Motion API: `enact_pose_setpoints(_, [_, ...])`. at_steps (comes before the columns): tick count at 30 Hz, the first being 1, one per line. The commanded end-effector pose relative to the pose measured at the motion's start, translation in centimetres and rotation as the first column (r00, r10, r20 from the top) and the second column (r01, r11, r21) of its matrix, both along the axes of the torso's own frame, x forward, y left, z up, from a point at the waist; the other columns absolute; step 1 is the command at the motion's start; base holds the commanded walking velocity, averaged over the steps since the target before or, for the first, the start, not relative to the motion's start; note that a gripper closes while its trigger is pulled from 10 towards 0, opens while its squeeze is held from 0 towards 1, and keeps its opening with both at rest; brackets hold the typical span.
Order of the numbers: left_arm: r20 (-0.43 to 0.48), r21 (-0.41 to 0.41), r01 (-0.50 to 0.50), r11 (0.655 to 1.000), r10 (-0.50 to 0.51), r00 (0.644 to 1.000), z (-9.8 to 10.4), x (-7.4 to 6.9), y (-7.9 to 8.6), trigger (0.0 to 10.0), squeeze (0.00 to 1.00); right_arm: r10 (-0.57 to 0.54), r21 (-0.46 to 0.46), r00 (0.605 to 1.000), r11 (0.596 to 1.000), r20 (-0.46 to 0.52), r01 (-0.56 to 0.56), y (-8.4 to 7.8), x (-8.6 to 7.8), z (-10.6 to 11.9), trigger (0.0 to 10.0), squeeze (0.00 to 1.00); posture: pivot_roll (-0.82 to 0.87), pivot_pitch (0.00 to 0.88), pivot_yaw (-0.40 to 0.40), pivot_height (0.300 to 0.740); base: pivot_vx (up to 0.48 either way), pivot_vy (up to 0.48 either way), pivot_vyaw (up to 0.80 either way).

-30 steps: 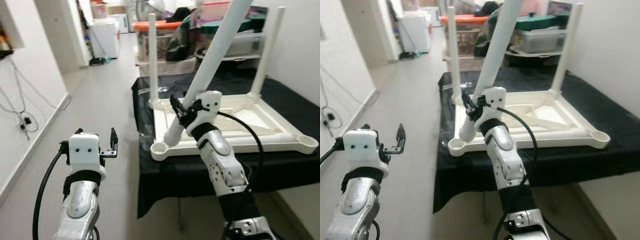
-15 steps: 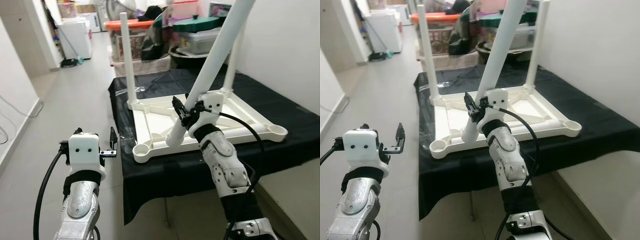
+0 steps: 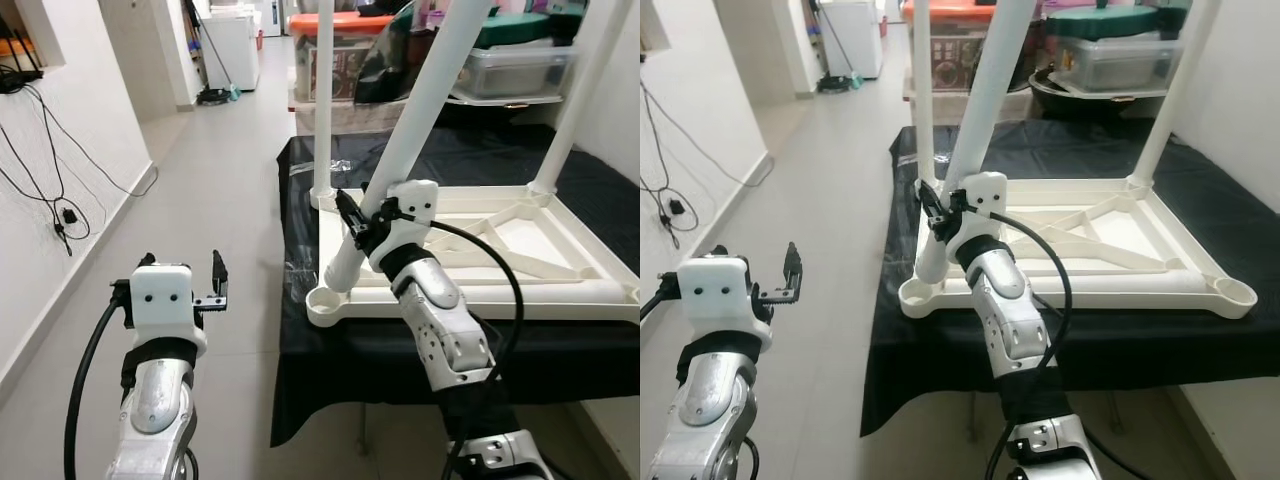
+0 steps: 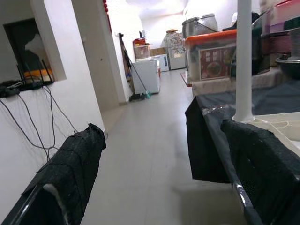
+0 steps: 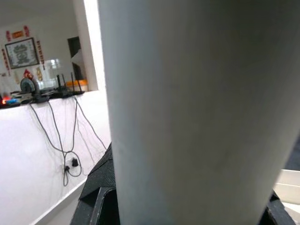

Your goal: Building children table

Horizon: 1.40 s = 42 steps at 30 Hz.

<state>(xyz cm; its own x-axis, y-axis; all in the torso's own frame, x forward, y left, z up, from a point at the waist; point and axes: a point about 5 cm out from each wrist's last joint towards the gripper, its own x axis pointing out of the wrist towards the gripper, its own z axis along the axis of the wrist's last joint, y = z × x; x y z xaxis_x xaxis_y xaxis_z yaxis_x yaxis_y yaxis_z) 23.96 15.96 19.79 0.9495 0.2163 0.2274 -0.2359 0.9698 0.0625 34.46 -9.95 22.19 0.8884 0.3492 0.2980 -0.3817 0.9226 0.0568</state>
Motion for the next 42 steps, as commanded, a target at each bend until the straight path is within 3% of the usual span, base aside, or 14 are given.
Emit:
enact_pose_setpoints(1, [-0.011, 0.008, -0.011, 1.000, 0.011, 1.000, -0.1, 0.0, 0.2, 10.0, 0.00, 0.010, 0.008, 1.000, 1.000, 0.012, -0.010, 0.3, 0.1, 0.5, 10.0, 0.00, -0.05, 0.000, 0.016, 0.740, 0.000, 0.000, 0.00])
enact_pose_setpoints(26, [-0.013, 0.005, -0.013, 1.000, 0.013, 1.000, 0.0, 0.2, 0.3, 10.0, 0.00, 0.007, 0.002, 1.000, 1.000, 0.007, -0.007, 0.5, 0.2, 0.4, 10.0, 0.00, -0.04, 0.012, 0.011, 0.740, 0.321, 0.000, 0.00])
enact_pose_setpoints(32, [-0.018, 0.001, -0.047, 0.999, 0.047, 0.999, -0.1, 0.2, 0.6, 10.0, 0.00, 0.007, 0.005, 1.000, 1.000, 0.009, -0.007, 0.4, 0.3, 0.5, 10.0, 0.00, -0.04, 0.016, 0.009, 0.740, 0.000, 0.000, 0.00])
enact_pose_setpoints(37, [-0.022, -0.008, -0.050, 0.999, 0.050, 0.999, -0.1, 0.3, 0.6, 10.0, 0.00, 0.064, 0.054, 0.998, 0.996, 0.009, -0.064, 0.5, 0.4, 1.0, 10.0, 0.00, -0.05, 0.017, 0.010, 0.740, 0.000, 0.000, 0.00])
enact_pose_setpoints(39, [-0.032, -0.012, -0.029, 0.999, 0.029, 0.999, -0.3, 0.3, 0.4, 10.0, 0.00, 0.149, 0.067, 0.989, 0.986, 0.026, -0.150, 0.7, 0.7, 1.7, 10.0, 0.00, -0.04, 0.018, 0.008, 0.740, 0.000, 0.000, 0.00])
enact_pose_setpoints(40, [-0.033, -0.014, 0.004, 1.000, -0.005, 0.999, -0.4, 0.0, 0.2, 10.0, 0.00, 0.251, 0.009, 0.967, 0.968, 0.042, -0.252, 1.0, 1.1, 2.4, 10.0, 0.00, -0.04, 0.026, 0.006, 0.740, 0.000, 0.000, 0.00])
enact_pose_setpoints(42, [-0.033, -0.014, 0.007, 1.000, -0.007, 0.999, -0.4, 0.0, 0.2, 10.0, 0.00, 0.259, 0.003, 0.965, 0.966, 0.043, -0.260, 1.0, 1.1, 2.4, 10.0, 0.00, -0.04, 0.026, 0.006, 0.740, 0.000, 0.000, 0.00])
